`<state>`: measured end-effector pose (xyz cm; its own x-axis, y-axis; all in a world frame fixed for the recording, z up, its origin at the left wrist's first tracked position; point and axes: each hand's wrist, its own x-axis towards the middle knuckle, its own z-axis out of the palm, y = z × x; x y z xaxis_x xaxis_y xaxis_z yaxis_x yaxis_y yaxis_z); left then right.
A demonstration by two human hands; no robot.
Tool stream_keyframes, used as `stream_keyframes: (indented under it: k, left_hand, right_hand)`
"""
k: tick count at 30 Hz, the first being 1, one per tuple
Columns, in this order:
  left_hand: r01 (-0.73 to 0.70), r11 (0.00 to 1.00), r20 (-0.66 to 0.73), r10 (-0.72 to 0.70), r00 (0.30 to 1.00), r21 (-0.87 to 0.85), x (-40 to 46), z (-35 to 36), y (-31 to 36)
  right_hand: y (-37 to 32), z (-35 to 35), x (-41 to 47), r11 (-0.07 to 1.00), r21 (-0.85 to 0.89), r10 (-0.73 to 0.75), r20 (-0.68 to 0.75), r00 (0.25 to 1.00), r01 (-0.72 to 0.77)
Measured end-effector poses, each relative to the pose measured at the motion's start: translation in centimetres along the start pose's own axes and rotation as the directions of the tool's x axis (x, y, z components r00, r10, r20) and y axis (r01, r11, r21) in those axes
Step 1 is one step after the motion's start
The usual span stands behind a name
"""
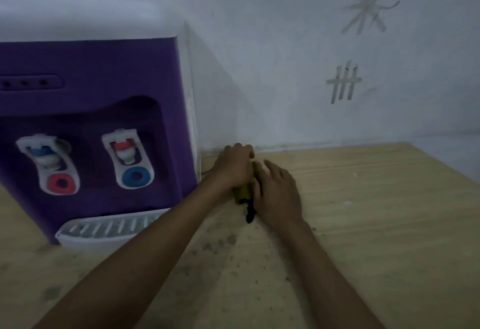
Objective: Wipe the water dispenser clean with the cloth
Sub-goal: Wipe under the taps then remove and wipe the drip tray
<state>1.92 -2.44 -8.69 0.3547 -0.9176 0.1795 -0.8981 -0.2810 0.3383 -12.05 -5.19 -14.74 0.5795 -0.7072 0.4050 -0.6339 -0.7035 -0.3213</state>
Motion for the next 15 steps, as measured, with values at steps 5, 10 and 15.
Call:
stream_keyframes:
  k: [5,10,15]
  left_hand:
    - [0.032,0.968,-0.036,-0.043,0.998,-0.247,-0.8,4.3,-0.2]
    - [0.000,0.931,-0.121,-0.048,0.991,-0.366,-1.1,5.7,-1.3]
    - [-0.056,0.870,-0.187,-0.043,0.981,-0.490,-2.6,4.6,-1.2]
  right_hand:
    - [0.7,0.5,0.0,0.996,-0.063,-0.054,0.140,0.989,0.063]
    - [0.4,0.3,0.1,0.999,-0.014,0.038,0.154,0.987,-0.036]
    - [0.1,-0.3,0.2,1.000,-0.001,0.015,0.088,0.996,-0.015]
